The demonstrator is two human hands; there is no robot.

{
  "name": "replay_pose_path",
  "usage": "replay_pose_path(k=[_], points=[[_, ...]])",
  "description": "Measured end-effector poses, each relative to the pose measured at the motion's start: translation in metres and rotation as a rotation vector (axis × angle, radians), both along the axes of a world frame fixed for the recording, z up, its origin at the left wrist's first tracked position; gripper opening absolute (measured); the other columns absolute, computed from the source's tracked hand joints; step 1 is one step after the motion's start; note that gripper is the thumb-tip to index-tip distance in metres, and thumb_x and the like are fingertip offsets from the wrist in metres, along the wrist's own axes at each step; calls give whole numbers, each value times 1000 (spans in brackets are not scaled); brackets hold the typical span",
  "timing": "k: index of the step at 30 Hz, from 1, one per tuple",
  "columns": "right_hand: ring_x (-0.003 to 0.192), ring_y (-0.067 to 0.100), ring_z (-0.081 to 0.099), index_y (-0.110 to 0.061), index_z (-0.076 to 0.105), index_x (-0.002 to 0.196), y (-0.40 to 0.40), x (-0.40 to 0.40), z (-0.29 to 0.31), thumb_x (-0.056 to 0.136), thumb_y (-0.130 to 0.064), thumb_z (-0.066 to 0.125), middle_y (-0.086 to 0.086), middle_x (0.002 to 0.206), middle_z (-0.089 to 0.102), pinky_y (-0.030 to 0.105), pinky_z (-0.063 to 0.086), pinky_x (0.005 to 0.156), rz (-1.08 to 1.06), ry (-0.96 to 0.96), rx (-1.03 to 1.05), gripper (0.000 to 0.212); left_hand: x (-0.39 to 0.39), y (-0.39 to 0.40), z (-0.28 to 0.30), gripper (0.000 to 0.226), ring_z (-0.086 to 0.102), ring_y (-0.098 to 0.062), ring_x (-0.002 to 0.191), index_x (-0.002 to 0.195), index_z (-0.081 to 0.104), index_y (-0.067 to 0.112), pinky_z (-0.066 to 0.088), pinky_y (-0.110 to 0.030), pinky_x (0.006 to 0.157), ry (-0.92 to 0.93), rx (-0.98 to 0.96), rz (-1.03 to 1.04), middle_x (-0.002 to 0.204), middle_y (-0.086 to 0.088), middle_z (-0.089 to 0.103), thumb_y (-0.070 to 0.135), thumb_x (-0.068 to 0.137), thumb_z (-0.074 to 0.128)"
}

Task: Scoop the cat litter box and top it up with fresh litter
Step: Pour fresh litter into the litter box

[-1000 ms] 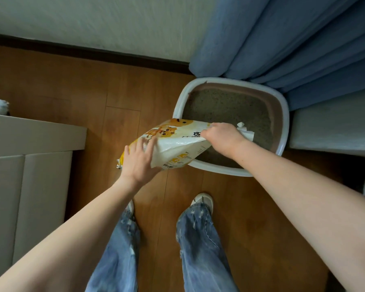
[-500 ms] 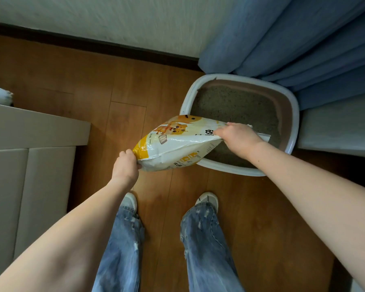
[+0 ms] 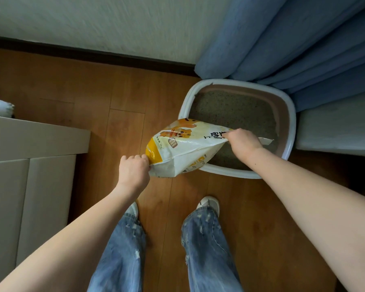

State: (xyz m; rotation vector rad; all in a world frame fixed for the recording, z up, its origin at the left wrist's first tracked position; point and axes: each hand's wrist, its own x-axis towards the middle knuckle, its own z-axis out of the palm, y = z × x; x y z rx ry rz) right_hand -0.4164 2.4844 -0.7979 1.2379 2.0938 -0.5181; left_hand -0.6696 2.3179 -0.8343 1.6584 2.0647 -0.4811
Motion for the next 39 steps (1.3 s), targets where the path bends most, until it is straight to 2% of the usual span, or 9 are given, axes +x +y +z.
replay_pose_path(k=[11, 13, 16, 18, 24, 27, 30, 33, 39], points=[[114, 32, 56, -12, 53, 131, -1, 5, -8, 93, 6, 38, 15, 124, 58, 41, 49, 93, 34, 46, -15, 45, 1, -5, -8, 20, 59, -31, 86, 95, 57, 6, 48, -38, 70, 4, -13, 47, 96, -13, 66, 26, 94, 56], [113, 31, 56, -12, 53, 130, 0, 8, -8, 93, 7, 39, 15, 121, 58, 41, 49, 93, 33, 73, -20, 44, 6, -7, -5, 44, 57, -34, 92, 107, 57, 3, 47, -41, 74, 46, 24, 36, 104, -16, 63, 39, 85, 68], [110, 30, 56, -13, 55, 128, 2, 12, -9, 92, 5, 42, 13, 118, 60, 41, 49, 92, 48, 99, -27, 41, 21, -4, -3, 98, 52, -39, 117, 141, 39, 0, 46, -49, 93, 53, 81, -36, 133, -23, 51, 56, 69, 76], [108, 30, 57, -13, 56, 126, 2, 14, -11, 92, 3, 43, 13, 116, 60, 41, 50, 90, 49, 107, -36, 40, 39, 6, -7, 111, 45, -42, 129, 146, 33, 0, 39, -55, 104, -6, 153, -114, 143, -26, 44, 62, 65, 77], [102, 29, 58, -11, 59, 111, 1, 17, -21, 90, 5, 43, 10, 108, 62, 42, 51, 84, 93, 155, 14, 31, 102, 51, -27, 110, 6, -37, 149, 154, -5, 11, 4, -53, 119, -69, 126, -214, 161, -19, 6, 66, 82, 57], [99, 29, 59, -10, 59, 107, -3, 18, -24, 90, 4, 46, 10, 104, 63, 42, 51, 85, 125, 160, 48, 25, 108, 61, -40, 90, 22, -32, 146, 154, 14, 15, 12, -51, 119, -116, 184, -191, 158, -11, 26, 52, 86, 61], [104, 28, 60, -9, 58, 112, -8, 16, -26, 93, -1, 48, 10, 110, 64, 39, 46, 93, 168, 153, 102, 23, 103, 62, -54, 74, 47, -29, 132, 141, 44, 16, 31, -47, 114, -216, 268, -213, 142, -7, 52, 31, 76, 76], [101, 27, 60, -9, 57, 111, -12, 15, -23, 94, -3, 48, 10, 108, 64, 38, 47, 90, 188, 157, 90, 21, 97, 57, -64, 68, 65, -27, 110, 119, 61, 16, 51, -43, 94, -309, 326, -248, 120, -5, 67, 18, 57, 88], [96, 31, 62, -6, 59, 113, -5, 17, -21, 93, 0, 46, 12, 106, 63, 39, 53, 76, 332, 213, 108, 25, 85, 63, -84, 51, 73, -14, 85, 98, 74, 21, 57, -26, 61, -314, 658, -406, 96, 5, 76, 17, 50, 89]])
